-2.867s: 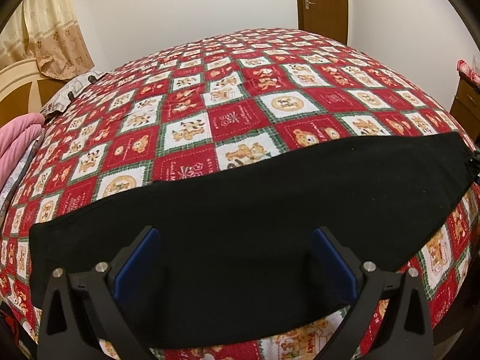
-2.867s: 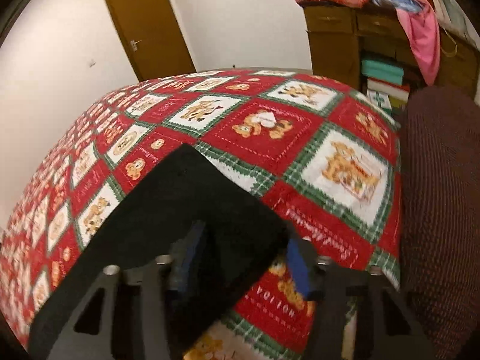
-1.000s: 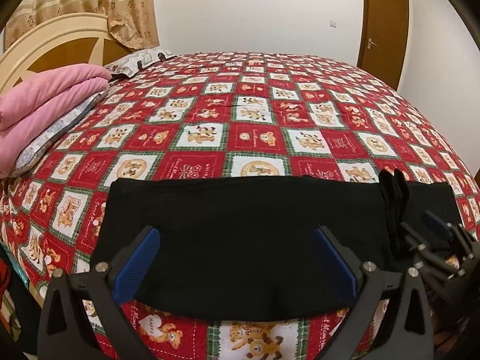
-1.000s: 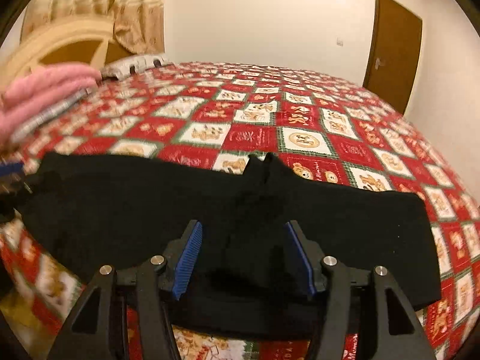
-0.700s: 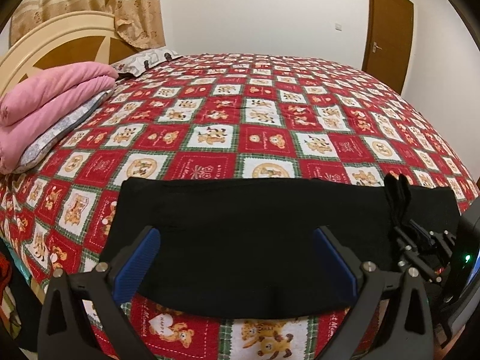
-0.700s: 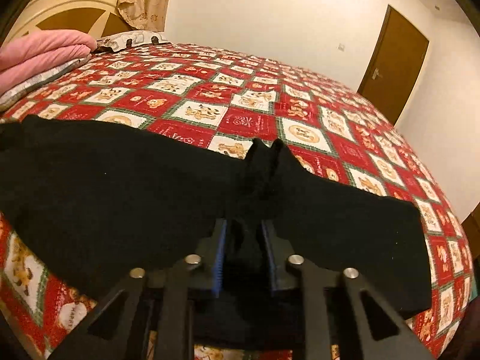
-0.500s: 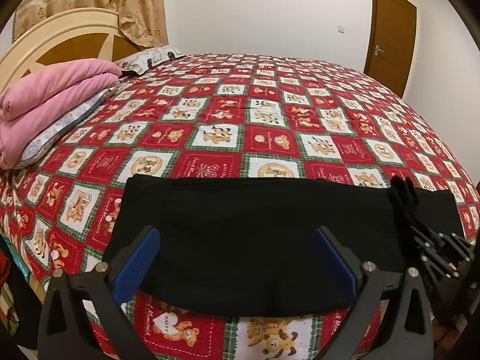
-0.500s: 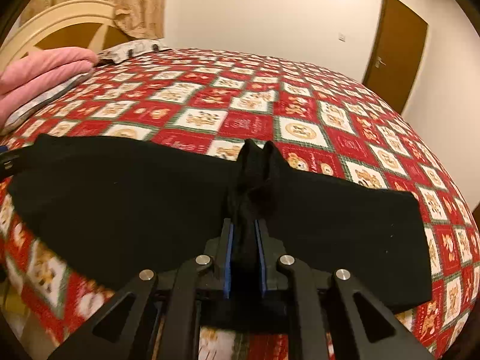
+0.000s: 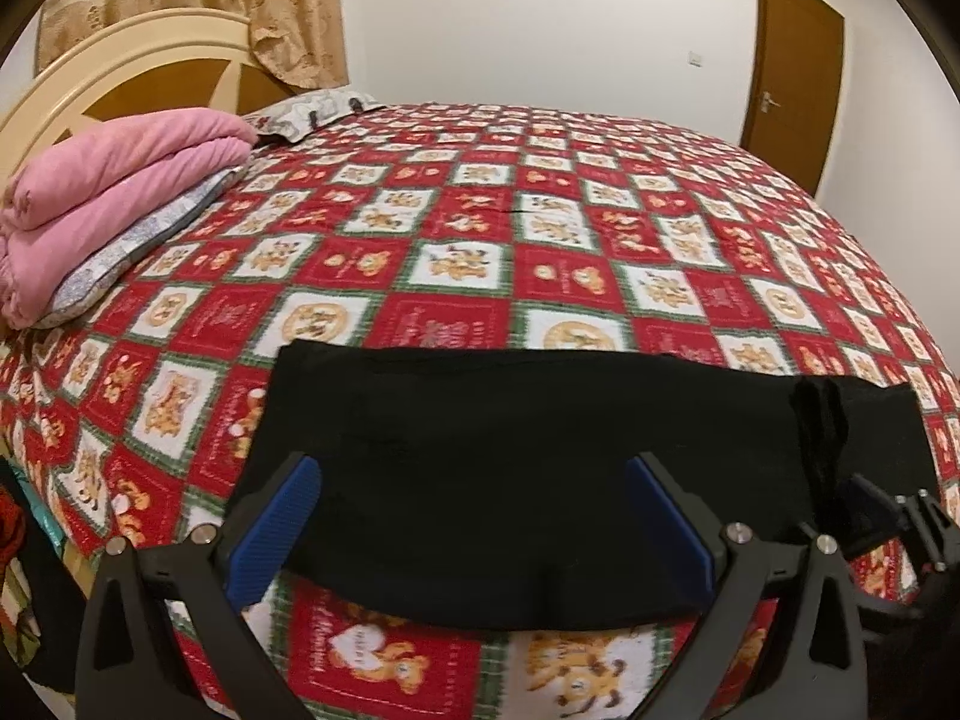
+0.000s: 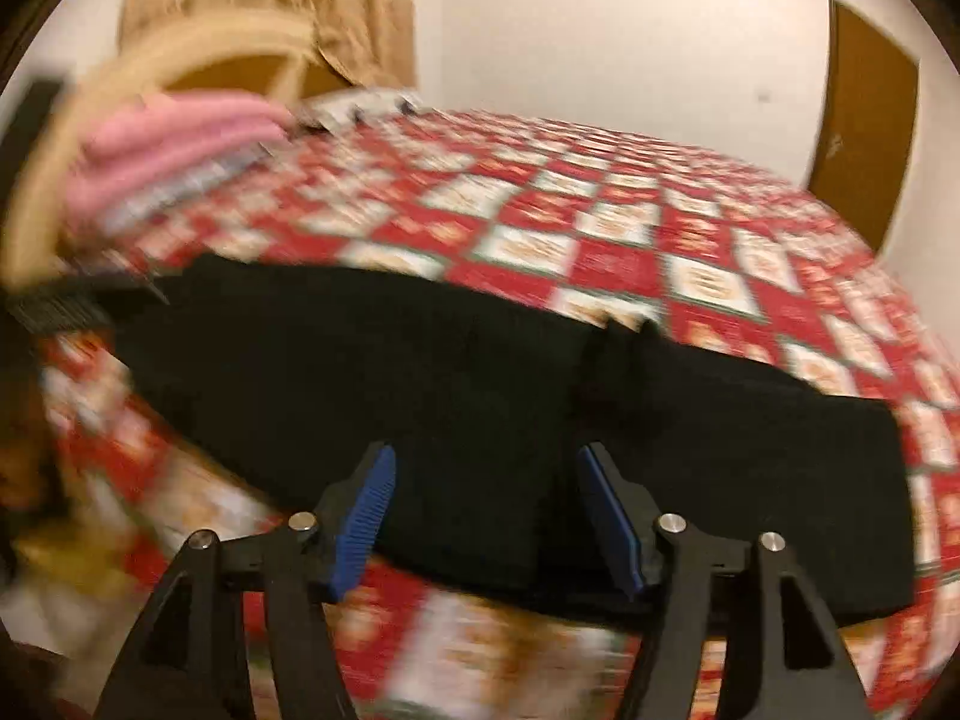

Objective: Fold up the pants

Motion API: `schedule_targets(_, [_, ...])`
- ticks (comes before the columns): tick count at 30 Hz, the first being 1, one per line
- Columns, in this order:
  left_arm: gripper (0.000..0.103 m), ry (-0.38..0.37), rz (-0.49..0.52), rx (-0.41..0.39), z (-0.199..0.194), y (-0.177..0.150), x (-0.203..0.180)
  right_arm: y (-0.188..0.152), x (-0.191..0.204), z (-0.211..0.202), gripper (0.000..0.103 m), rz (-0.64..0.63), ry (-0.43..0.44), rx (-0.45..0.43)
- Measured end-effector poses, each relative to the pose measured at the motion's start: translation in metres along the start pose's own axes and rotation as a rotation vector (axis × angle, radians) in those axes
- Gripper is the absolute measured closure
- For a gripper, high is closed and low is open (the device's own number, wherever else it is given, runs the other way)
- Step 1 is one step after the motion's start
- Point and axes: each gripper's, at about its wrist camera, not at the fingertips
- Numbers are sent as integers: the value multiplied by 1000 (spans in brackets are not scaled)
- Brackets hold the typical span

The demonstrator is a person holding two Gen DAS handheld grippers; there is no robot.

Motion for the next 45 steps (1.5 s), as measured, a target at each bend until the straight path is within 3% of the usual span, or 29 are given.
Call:
schedule_targets(6, [0, 98, -46, 7, 0, -9, 44, 12, 29, -4, 38, 32, 116, -57])
schedule_targets(13, [0, 149, -166, 42, 4, -22, 94, -1, 57, 5, 38, 15, 118, -10])
schedule_targets(19, [0, 127, -249, 50, 16, -26, 105, -3, 62, -3, 38, -16, 81, -22])
schedule_targets(25, [7, 18, -275, 70, 25, -30, 101, -4, 59, -2, 38, 14, 79, -14])
schedule_targets(29, [15, -48, -286, 155, 46, -35, 96, -5, 59, -2, 38, 14, 79, -11])
schedule_targets(34, [17, -44, -274, 133, 43, -36, 91, -6, 56, -1, 38, 33, 71, -10])
schedule_targets(37, [34, -30, -298, 111, 40, -34, 95, -6, 53, 0, 38, 51, 69, -8])
schedule_targets(38, [46, -29, -309, 101, 39, -34, 98, -6, 52, -1, 38, 55, 66, -9])
schedule_targets(41, [66, -106, -343, 98, 36, -33, 105, -5, 49, -4, 38, 65, 59, -16])
schedule_targets(45, [72, -106, -320, 82, 33, -29, 97, -6, 44, -7, 38, 86, 40, -19])
Point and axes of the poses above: each gripper's, at about its wrist camera, not at the fingertips, and z roughly the way its jaws point, x to its left, y to its top, and after that the axes turned 4 degrees about -z, right-handed
